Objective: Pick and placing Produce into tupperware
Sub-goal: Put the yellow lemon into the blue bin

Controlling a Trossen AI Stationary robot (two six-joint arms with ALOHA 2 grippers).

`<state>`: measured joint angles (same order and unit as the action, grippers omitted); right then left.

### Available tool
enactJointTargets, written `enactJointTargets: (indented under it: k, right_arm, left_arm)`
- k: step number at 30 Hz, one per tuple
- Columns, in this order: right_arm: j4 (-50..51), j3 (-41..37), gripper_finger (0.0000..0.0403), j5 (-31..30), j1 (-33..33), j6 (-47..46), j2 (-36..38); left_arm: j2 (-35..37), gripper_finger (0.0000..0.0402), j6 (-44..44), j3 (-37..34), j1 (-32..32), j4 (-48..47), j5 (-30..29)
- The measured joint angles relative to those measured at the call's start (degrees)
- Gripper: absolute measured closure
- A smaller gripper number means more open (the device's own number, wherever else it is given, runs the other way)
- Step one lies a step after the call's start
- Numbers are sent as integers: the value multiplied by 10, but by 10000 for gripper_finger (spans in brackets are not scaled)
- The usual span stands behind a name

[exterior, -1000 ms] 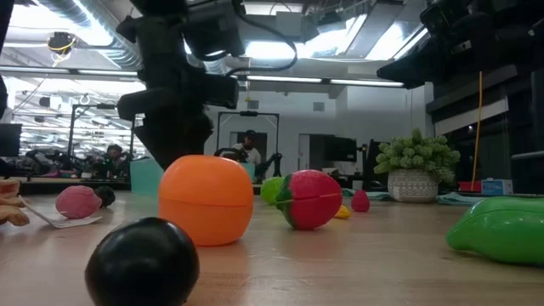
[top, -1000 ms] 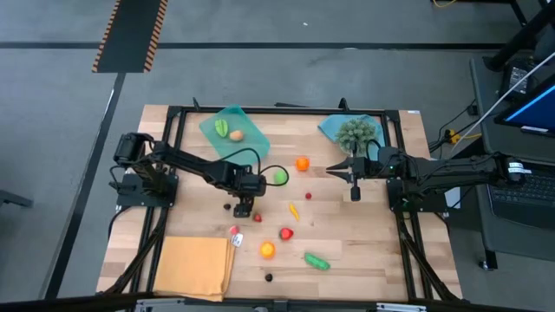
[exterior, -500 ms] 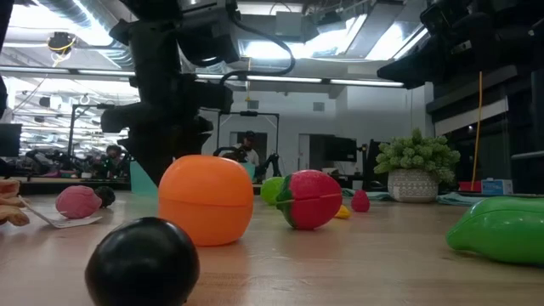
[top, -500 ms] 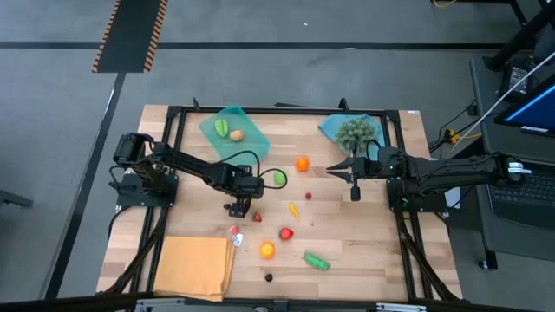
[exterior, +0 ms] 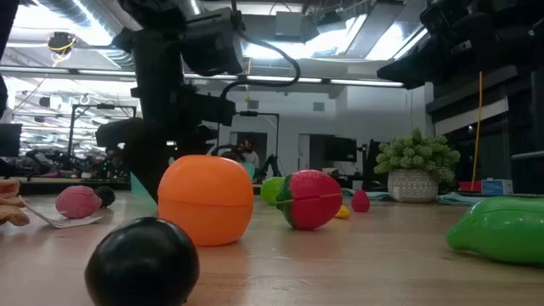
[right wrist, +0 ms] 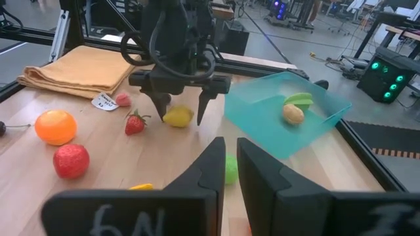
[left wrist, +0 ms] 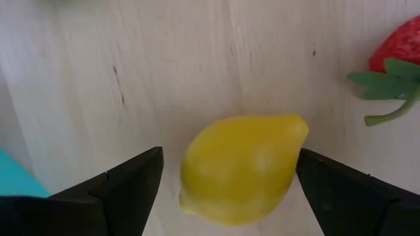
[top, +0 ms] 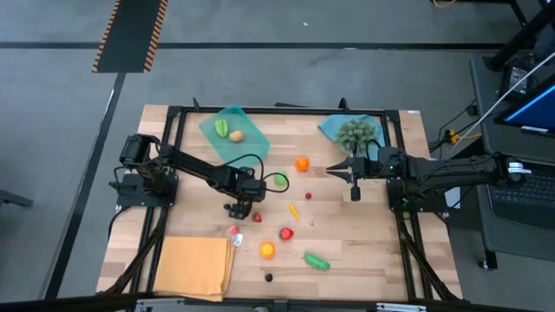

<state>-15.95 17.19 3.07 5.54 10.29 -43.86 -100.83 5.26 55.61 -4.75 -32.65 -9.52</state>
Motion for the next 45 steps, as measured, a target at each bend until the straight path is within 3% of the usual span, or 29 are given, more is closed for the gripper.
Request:
enactJointTargets:
  k: [10,21,34,45]
  right_arm:
    - [0,0,360,0,0,-9,0]
    - [0,0,360,0,0,-9,0]
    - [0,0,360,0,0,-10,0]
    - [0,0,360,0,0,-10,0]
  left_arm:
    - [6,65,5,-1,0,2,-6]
    - [5,121,43,-3,-3,19,-9]
    - [4,127,59,-3,-9,22,-15]
    - [4,183,56,-3,-9,21,-4]
